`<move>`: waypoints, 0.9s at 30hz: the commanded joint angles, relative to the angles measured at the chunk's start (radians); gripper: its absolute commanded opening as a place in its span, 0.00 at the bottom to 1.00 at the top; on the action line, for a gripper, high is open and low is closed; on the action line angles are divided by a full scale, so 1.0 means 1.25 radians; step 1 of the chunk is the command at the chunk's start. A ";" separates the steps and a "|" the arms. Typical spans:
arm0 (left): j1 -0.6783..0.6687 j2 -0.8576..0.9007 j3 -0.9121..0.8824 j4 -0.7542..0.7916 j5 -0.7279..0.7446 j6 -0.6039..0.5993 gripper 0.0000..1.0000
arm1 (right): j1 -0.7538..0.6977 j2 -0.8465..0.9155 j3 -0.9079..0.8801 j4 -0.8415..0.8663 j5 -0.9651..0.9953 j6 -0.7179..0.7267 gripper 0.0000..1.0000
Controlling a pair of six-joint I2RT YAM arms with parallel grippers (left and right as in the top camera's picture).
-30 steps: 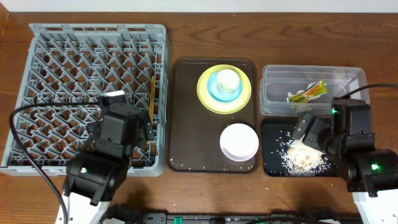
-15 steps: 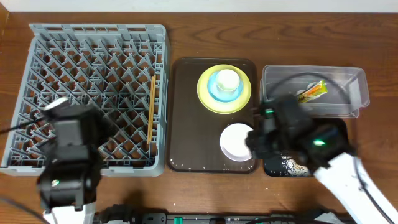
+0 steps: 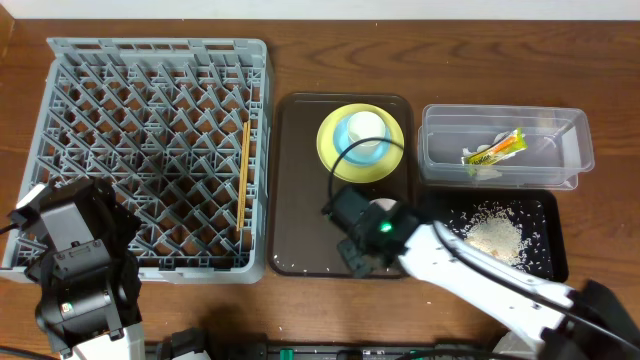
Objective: Sort waste into correct bins and load items into the dishwasher
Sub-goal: 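Reach the right gripper to the white bowl and grasp its rim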
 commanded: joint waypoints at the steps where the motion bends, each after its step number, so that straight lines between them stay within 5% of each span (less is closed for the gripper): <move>1: 0.004 0.004 0.017 -0.005 -0.011 -0.008 0.95 | 0.035 0.045 0.010 -0.004 0.068 0.008 0.38; 16: 0.004 0.009 0.017 -0.005 -0.010 -0.008 0.95 | 0.045 0.077 0.008 -0.057 0.126 0.009 0.06; 27: 0.004 0.009 0.017 -0.005 -0.011 -0.008 0.95 | 0.045 0.077 0.008 -0.064 0.123 0.009 0.17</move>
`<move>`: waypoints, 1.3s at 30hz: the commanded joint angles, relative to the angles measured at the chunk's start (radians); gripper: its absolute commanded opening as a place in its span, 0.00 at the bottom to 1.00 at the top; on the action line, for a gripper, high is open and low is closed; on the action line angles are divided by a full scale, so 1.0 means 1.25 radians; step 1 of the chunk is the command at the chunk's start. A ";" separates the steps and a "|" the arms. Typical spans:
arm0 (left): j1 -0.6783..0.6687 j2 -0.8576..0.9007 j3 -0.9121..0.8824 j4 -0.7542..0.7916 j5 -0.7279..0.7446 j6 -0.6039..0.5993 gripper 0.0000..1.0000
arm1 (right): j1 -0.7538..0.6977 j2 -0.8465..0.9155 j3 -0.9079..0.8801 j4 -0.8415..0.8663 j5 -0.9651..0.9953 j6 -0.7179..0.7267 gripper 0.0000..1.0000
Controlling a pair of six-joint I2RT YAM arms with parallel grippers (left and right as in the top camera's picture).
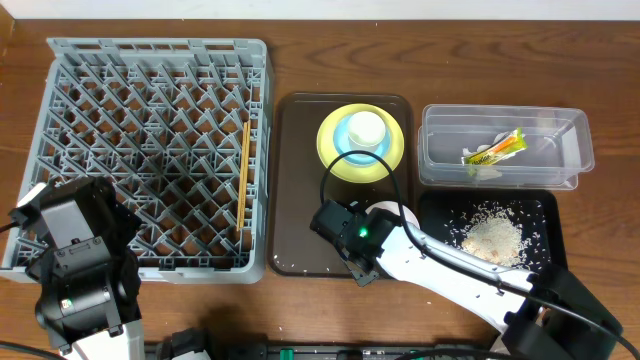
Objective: Sort waste into correct bins and load items into the dishwasher
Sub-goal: 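Reach the right gripper to the white bowl and grasp its rim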
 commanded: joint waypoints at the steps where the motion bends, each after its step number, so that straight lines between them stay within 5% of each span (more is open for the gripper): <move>1: 0.004 0.000 0.017 -0.004 -0.010 -0.008 0.96 | 0.007 0.006 0.007 -0.006 0.009 0.005 0.17; 5: 0.004 0.000 0.017 -0.004 -0.011 -0.008 0.95 | 0.007 0.006 -0.004 -0.003 -0.004 0.005 0.16; 8: 0.004 0.000 0.017 -0.004 -0.011 -0.008 0.95 | 0.007 0.006 -0.006 -0.003 -0.004 0.005 0.02; 32: 0.004 0.000 0.017 -0.004 -0.011 -0.008 0.95 | 0.006 -0.040 0.081 0.024 -0.064 -0.068 0.01; 35: 0.004 0.000 0.017 -0.004 -0.011 -0.008 0.95 | 0.007 -0.040 0.056 0.043 -0.070 -0.067 0.17; 39: 0.004 0.000 0.017 -0.004 -0.011 -0.008 0.95 | 0.008 -0.040 0.033 0.055 -0.113 -0.067 0.24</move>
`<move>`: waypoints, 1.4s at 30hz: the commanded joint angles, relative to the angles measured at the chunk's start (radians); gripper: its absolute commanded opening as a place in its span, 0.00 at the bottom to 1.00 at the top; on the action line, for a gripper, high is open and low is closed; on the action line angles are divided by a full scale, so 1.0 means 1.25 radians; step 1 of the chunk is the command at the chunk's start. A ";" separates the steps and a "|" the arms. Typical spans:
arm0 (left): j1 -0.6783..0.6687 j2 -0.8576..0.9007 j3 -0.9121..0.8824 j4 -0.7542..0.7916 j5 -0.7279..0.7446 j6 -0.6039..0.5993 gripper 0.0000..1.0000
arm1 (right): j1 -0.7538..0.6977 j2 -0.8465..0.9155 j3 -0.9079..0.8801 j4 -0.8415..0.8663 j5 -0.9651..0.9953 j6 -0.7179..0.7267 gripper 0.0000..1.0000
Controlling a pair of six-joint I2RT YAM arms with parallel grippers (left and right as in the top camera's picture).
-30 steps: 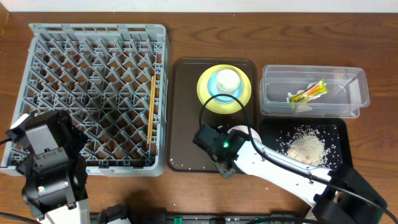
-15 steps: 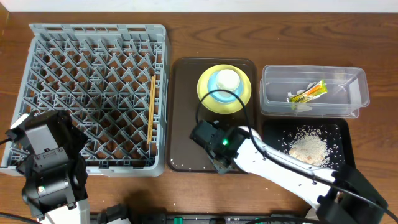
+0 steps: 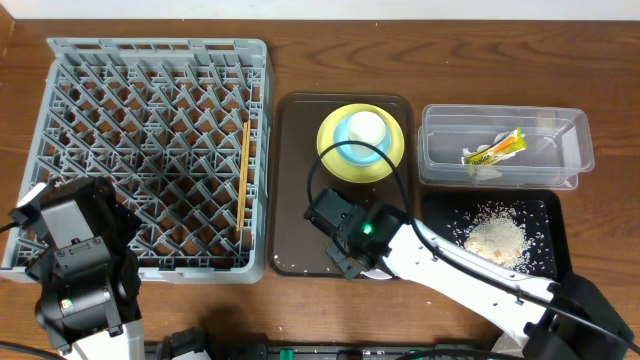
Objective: Sort waste into correct bins and load items into the dishwasher
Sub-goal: 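Reach the right gripper to the white bowl and grasp its rim, then lift the white bowl with the right gripper and place it in the dish rack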
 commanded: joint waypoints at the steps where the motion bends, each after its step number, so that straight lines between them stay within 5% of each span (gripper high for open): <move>1: 0.004 0.000 0.017 -0.004 -0.011 -0.008 0.95 | 0.008 -0.005 -0.023 0.016 -0.043 -0.005 0.25; 11: 0.004 0.000 0.017 -0.004 -0.010 -0.008 0.96 | 0.009 -0.005 -0.100 0.095 -0.080 -0.002 0.23; 16: 0.004 0.000 0.017 -0.004 -0.010 -0.008 0.96 | 0.008 -0.005 -0.123 0.112 -0.079 -0.003 0.13; 20: 0.004 0.000 0.017 -0.004 -0.011 -0.008 0.96 | 0.009 -0.005 -0.123 0.106 -0.080 -0.002 0.17; 24: 0.004 0.000 0.017 -0.004 -0.011 -0.008 0.96 | 0.008 -0.005 -0.123 0.100 -0.078 -0.002 0.01; 27: 0.004 0.000 0.017 -0.004 -0.011 -0.008 0.96 | 0.008 -0.005 -0.123 0.103 -0.077 -0.002 0.01; 34: 0.004 0.000 0.017 -0.004 -0.010 -0.008 0.96 | 0.002 -0.054 0.035 0.069 -0.082 -0.026 0.01; 38: 0.004 0.000 0.017 -0.004 -0.011 -0.008 0.96 | -0.027 -0.081 0.153 0.125 -0.215 -0.023 0.01; 42: 0.004 0.000 0.017 -0.004 -0.011 -0.008 0.96 | -0.063 -0.077 0.174 0.357 -0.497 0.039 0.01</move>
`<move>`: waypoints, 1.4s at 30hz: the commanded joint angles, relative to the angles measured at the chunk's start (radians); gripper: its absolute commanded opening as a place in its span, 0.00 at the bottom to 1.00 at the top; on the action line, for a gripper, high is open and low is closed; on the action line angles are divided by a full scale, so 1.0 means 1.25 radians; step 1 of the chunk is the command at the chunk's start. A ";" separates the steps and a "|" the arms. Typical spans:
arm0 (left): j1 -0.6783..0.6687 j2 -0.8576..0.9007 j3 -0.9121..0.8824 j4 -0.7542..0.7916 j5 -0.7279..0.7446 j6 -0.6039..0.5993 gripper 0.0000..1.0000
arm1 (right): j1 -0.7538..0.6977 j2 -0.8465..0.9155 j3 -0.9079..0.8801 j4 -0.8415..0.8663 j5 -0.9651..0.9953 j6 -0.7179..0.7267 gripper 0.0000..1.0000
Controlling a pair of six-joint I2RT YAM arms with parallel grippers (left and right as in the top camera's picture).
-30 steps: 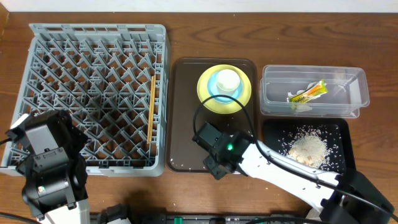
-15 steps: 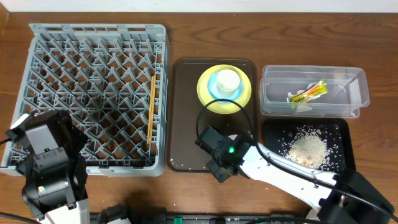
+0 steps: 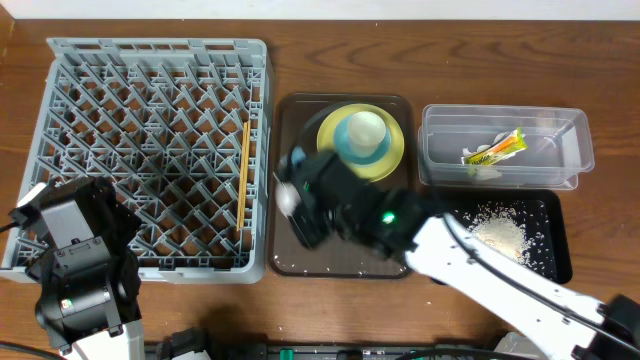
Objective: Sort waste into correct bins and load items into the dishwasher
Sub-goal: 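Lift the white bowl with the right gripper and place it in the dish rack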
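My right gripper [image 3: 294, 203] hangs over the left side of the brown tray [image 3: 300, 256], close to the rack's right wall. It looks shut on a small white dish [image 3: 284, 196], which is blurred. Behind it on the tray a yellow plate [image 3: 392, 152] carries an upturned light-blue cup [image 3: 362, 133]. The grey dish rack [image 3: 150, 46] fills the left of the table, with a wooden chopstick [image 3: 244, 180] lying along its right side. My left arm [image 3: 75, 260] sits at the rack's near left corner, its fingers hidden.
A clear bin [image 3: 545, 170] at the back right holds a yellow-green wrapper [image 3: 495, 150]. In front of it a black tray [image 3: 545, 215] holds scattered rice [image 3: 495, 238]. My right arm crosses the near right of the table.
My right gripper was low over the tray's near middle. It now stands higher and further left and back, by the rack's wall, with the white dish at its tips.
My right gripper was down on a white dish at the tray's near right. It then stood over the same spot turned more to the left, then over the tray's near middle. Now it is at the tray's left side with the dish. The left arm stayed put.
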 commanded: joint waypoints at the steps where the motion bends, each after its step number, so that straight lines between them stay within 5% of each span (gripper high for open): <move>1: 0.004 0.000 0.017 -0.004 -0.010 -0.008 0.96 | -0.032 -0.002 0.020 0.144 -0.287 0.077 0.01; 21: 0.004 0.000 0.017 -0.004 -0.010 -0.008 0.96 | 0.001 0.470 0.020 1.314 -0.493 0.842 0.01; 26: 0.004 0.000 0.017 -0.004 -0.010 -0.008 0.96 | 0.042 0.560 0.020 1.394 -0.487 0.935 0.01; 42: 0.004 0.000 0.017 -0.004 -0.010 -0.008 0.96 | 0.026 0.599 0.020 1.433 -0.574 0.937 0.01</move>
